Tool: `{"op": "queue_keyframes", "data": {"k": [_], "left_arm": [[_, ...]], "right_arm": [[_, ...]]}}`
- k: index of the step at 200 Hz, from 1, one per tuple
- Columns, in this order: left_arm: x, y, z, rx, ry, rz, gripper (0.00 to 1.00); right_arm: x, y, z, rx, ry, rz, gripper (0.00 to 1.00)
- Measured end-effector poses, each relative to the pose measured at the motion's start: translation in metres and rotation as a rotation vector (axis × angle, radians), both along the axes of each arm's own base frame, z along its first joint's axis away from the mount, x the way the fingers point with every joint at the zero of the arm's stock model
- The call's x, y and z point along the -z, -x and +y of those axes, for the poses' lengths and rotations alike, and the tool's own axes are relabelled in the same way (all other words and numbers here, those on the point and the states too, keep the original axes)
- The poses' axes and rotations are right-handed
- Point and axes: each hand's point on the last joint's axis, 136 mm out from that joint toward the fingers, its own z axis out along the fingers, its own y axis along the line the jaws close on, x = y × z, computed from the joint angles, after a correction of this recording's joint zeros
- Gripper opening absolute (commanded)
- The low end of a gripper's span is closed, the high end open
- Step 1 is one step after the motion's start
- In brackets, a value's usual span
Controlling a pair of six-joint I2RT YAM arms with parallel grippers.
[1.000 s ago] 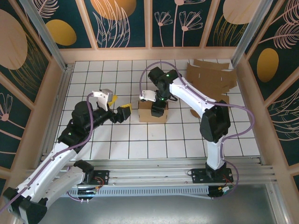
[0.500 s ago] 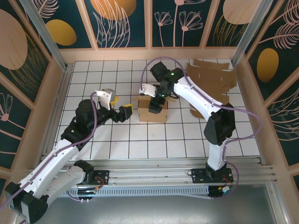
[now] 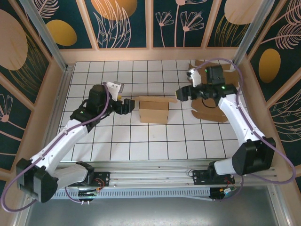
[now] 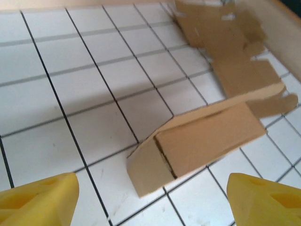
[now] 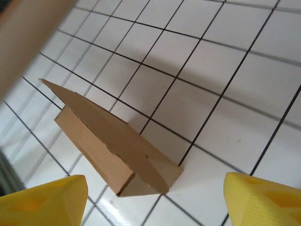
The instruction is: Fold the paper box
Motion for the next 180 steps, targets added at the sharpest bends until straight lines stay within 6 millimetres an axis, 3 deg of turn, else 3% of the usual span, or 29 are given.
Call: {"op": "queue_keyframes", "data": {"k": [31,109,180], "left_arm": [[0.012,-0.013,-0.007,0.067,-0.013,0.064,0.84],[0.029,-0.029,-0.012,0.161,-0.033,0.086,0.83],[0.043,-0.030,-0.023,0.217,-0.008,0.124,0.61]], "right_arm": [[0.020,0.007,0.007,-0.028,-0.110,0.119,0.73],[0.028,0.008,0.029,-0.131,-0.159,0.130,0.56],[0.042,0.014,0.031,-0.141,-0.151,0.147,0.35]]}}
